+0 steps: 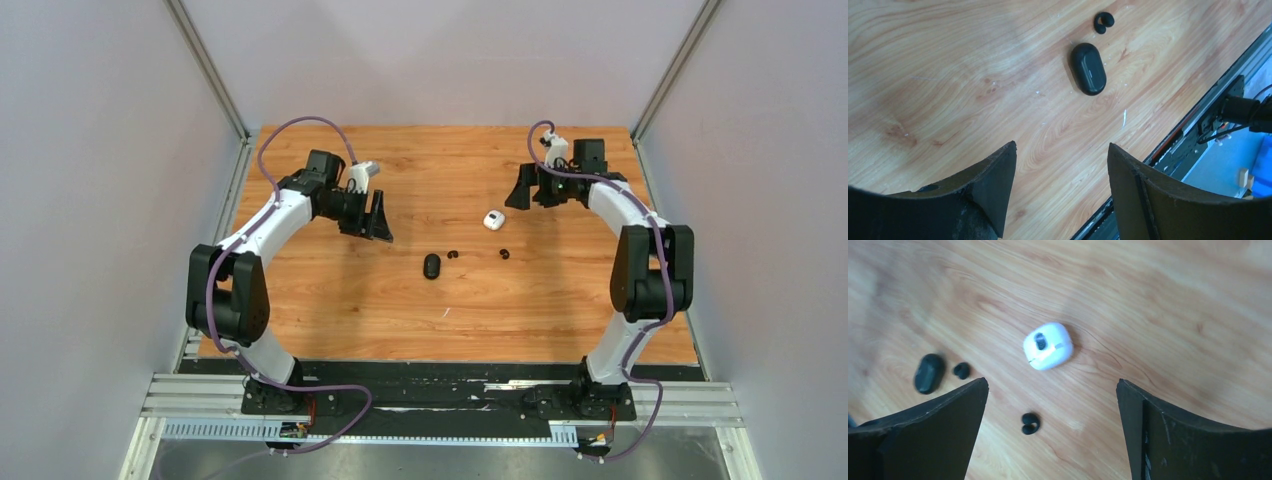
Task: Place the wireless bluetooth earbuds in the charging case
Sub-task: Place the charging case at the center of the board, then pick up the charging case at the center of the board.
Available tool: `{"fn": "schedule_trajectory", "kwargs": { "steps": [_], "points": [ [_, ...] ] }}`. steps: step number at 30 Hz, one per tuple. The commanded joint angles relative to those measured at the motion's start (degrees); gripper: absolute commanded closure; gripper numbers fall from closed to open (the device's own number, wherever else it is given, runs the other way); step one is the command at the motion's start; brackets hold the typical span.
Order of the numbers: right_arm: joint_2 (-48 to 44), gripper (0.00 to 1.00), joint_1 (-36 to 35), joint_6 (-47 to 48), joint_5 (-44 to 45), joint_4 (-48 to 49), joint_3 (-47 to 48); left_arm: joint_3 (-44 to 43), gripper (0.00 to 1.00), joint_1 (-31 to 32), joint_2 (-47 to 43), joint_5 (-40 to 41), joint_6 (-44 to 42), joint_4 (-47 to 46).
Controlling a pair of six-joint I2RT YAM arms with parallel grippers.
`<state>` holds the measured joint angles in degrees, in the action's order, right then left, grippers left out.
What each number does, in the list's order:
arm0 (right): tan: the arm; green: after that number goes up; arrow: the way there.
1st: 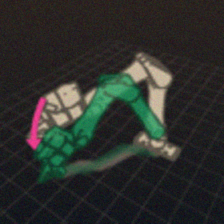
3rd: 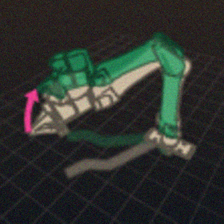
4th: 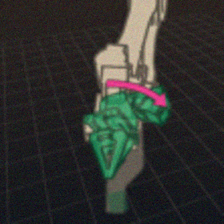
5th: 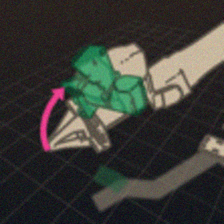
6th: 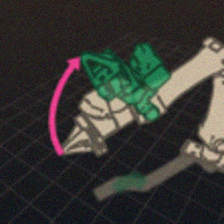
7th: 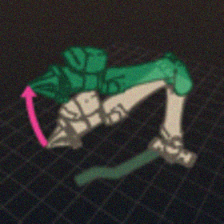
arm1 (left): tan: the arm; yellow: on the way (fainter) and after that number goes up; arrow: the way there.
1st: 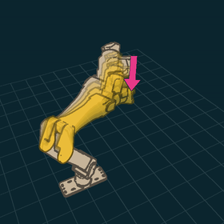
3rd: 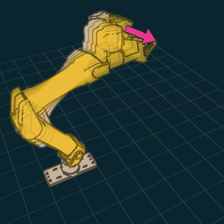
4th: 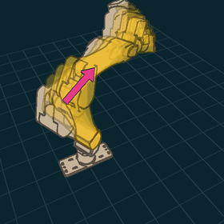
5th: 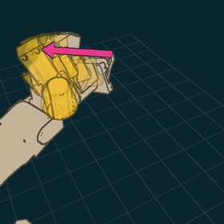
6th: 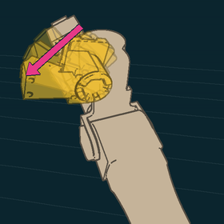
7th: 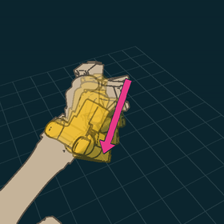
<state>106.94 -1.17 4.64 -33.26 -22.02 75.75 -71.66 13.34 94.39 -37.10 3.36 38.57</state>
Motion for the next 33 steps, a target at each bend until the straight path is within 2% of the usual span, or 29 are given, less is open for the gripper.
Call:
{"fn": "schedule_trajectory", "kwargs": {
  "steps": [1,4,7,8,10,11,14,19,26,33],
  "points": [
    [-6.0,0.0,-0.4,6.3,-14.0,1.9,0.0,0.8,0.28,-0.2,-2.0,-0.6,5.7,-7.9],
    [-5.4,0.0,-4.3,5.8,-11.0,1.2,0.7,2.3,0.28,-0.3,-2.8,1.6,8.3,-11.6],
    [-4.8,0.06,-10.5,0.3,4.6,0.2,4.0,-1.6,0.29,-0.9,-0.4,8.3,9.5,-8.0],
    [-4.4,0.07,-11.5,-3.1,5.7,0.3,4.3,-2.4,0.29,-1.1,-0.1,9.7,9.8,-6.3],
    [-3.6,0.18,-14.8,-9.3,7.7,0.4,4.4,-4.8,0.29,-1.4,-0.2,15.4,10.3,-5.0],
    [-3.5,0.21,-17.5,-8.5,8.6,0.3,4.6,-5.0,0.29,-1.4,-1.0,16.2,10.4,-5.0],
    [-2.8,0.23,-24.3,-5.3,9.8,0.2,5.0,-5.2,0.28,-1.6,-2.7,18.7,10.4,-5.1],
    [-0.2,0.23,-29.3,-7.8,11.4,0.2,2.8,-4.3,0.28,-2.6,-3.1,20.4,12.7,-6.4],
    [3.1,0.29,-33.9,-15.4,19.8,-4.0,5.3,-3.6,0.27,-4.6,-5.1,19.7,14.9,-7.0],
    [4.8,0.31,-37.5,-17.3,20.9,-5.9,5.9,-2.7,0.27,-5.9,-6.3,18.3,16.6,-6.3]
  ]
}}
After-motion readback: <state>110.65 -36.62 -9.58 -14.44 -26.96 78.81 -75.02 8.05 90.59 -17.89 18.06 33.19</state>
